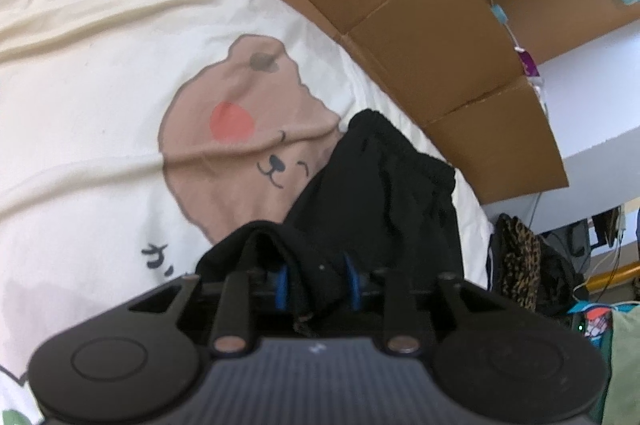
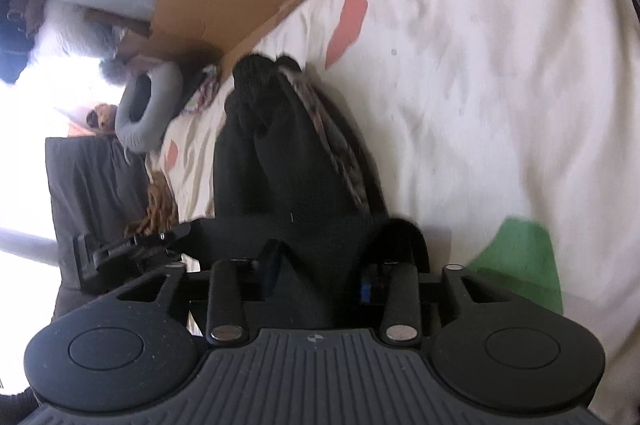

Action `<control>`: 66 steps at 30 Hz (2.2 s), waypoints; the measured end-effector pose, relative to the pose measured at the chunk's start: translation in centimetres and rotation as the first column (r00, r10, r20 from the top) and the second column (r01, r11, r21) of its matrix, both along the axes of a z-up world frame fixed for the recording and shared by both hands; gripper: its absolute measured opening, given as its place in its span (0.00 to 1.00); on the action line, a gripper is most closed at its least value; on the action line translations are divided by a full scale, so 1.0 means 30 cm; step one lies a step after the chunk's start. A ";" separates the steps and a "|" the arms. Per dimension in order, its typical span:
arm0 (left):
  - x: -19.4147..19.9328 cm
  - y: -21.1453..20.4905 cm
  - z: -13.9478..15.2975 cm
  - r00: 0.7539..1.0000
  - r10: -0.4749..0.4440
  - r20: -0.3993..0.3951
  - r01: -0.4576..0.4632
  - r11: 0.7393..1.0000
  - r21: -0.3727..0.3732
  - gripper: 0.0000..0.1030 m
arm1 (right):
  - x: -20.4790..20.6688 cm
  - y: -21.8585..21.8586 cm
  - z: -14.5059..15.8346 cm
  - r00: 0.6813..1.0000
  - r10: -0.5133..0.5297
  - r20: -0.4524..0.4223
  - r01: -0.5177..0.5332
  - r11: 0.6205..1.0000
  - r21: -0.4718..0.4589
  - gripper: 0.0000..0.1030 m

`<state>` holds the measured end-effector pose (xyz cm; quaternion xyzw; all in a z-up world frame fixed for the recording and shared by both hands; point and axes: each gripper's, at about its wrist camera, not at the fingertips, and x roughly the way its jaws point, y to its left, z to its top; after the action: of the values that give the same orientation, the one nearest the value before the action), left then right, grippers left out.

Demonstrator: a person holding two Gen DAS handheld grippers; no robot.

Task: Fold clothes
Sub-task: 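Carry the held hem with both tools onto the waistband end, then open the right tool and release the hem while the left tool holds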

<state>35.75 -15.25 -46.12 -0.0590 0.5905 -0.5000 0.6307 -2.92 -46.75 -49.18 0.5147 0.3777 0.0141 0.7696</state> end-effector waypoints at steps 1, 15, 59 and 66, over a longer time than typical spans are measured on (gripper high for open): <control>0.004 -0.004 0.001 1.000 0.002 -0.002 -0.002 1.000 -0.003 0.29 | 0.007 -0.007 0.003 1.000 -0.004 -0.001 0.004 1.000 0.001 0.47; 0.062 -0.076 -0.007 0.999 0.034 -0.022 -0.035 0.999 -0.041 0.30 | 0.065 -0.092 0.001 0.995 -0.083 0.054 0.079 0.993 0.086 0.57; 0.050 -0.135 -0.010 0.972 0.025 0.233 -0.031 0.999 0.020 0.05 | 0.165 -0.157 0.062 0.995 -0.098 0.004 0.094 0.947 -0.307 0.03; 0.049 -0.116 0.015 0.968 0.075 0.241 -0.071 0.997 -0.022 0.02 | 0.126 -0.166 0.090 0.991 -0.134 0.023 0.135 0.937 -0.321 0.02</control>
<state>37.21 -18.73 -45.67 -0.0235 0.5032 -0.4838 0.7156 0.85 -51.73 -46.48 0.4068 0.3385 -0.1001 0.8425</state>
